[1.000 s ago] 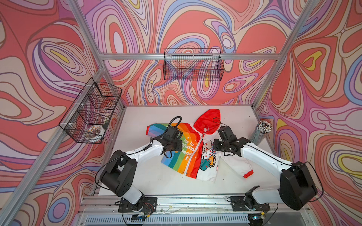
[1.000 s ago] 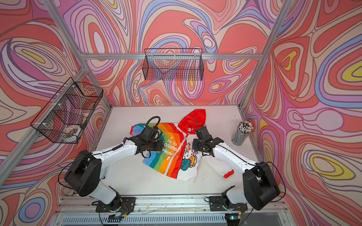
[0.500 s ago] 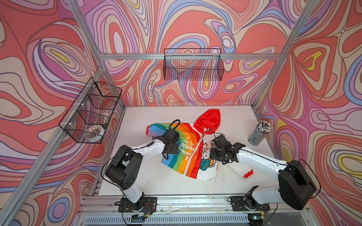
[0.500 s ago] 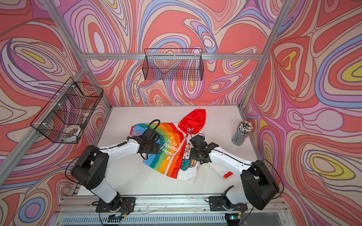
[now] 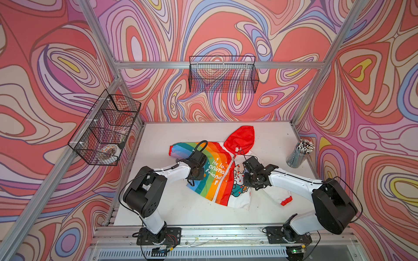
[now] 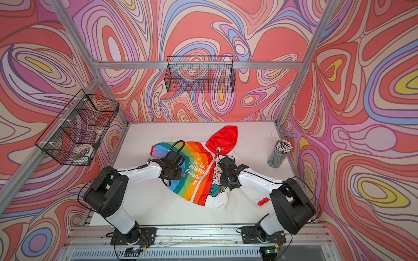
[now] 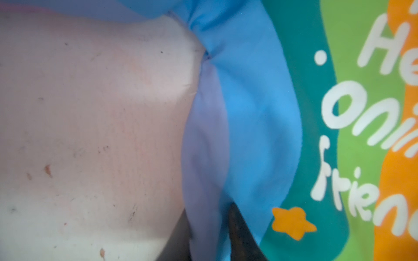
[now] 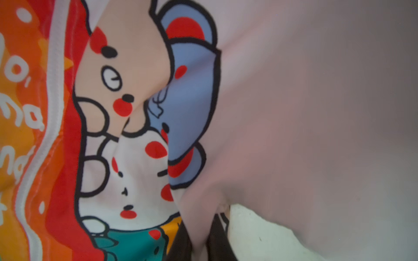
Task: Unzip the jacket
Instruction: Flatten out the jacket at the center of the board.
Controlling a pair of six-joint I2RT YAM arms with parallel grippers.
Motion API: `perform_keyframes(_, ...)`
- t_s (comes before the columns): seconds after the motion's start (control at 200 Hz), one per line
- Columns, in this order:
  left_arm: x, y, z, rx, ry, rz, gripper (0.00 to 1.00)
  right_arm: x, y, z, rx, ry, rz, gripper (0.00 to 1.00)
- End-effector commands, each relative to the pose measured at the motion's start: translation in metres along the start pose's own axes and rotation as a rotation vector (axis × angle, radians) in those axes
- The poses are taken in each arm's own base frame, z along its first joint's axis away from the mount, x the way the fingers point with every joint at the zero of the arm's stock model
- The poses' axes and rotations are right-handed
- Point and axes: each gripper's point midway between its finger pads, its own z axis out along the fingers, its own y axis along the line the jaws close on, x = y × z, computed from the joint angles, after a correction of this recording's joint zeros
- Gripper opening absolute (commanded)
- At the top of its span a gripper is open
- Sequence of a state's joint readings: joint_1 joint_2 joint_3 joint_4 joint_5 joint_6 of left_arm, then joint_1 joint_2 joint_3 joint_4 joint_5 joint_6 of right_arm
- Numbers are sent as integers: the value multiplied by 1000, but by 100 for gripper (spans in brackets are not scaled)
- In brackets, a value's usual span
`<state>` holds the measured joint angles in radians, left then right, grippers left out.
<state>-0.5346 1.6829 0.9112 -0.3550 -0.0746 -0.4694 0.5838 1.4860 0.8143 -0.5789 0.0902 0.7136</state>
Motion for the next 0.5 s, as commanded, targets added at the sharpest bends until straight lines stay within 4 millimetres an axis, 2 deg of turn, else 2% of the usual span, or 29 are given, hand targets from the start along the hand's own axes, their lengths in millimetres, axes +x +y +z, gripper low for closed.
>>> perform_keyframes(0.0, 23, -2, 1, 46, 65, -39, 4, -18, -1, -2, 38, -45, -38, 7)
perform_keyframes(0.035, 26, -4, -2, 64, 68, -56, 0, -23, -3, -1, 46, -47, -43, 5)
perform_keyframes(0.22, 45, -23, -22, 126, 81, -80, 0, -47, -28, 7, 50, -40, -7, 2)
perform_keyframes(0.29, 53, -31, -27, 136, 81, -74, 0, -49, -39, 14, 61, -16, 1, 2)
perform_keyframes(0.391, 60, -28, -31, 127, 63, -95, 23, -49, -45, 16, 87, -7, -15, 6)
perform_keyframes(0.456, 56, -16, -41, 87, 12, -108, 40, -50, -43, 12, 72, -17, -24, 19)
perform_keyframes(0.491, 51, -8, -49, 64, -30, -114, 49, -53, -39, 5, 47, -42, -23, 30)
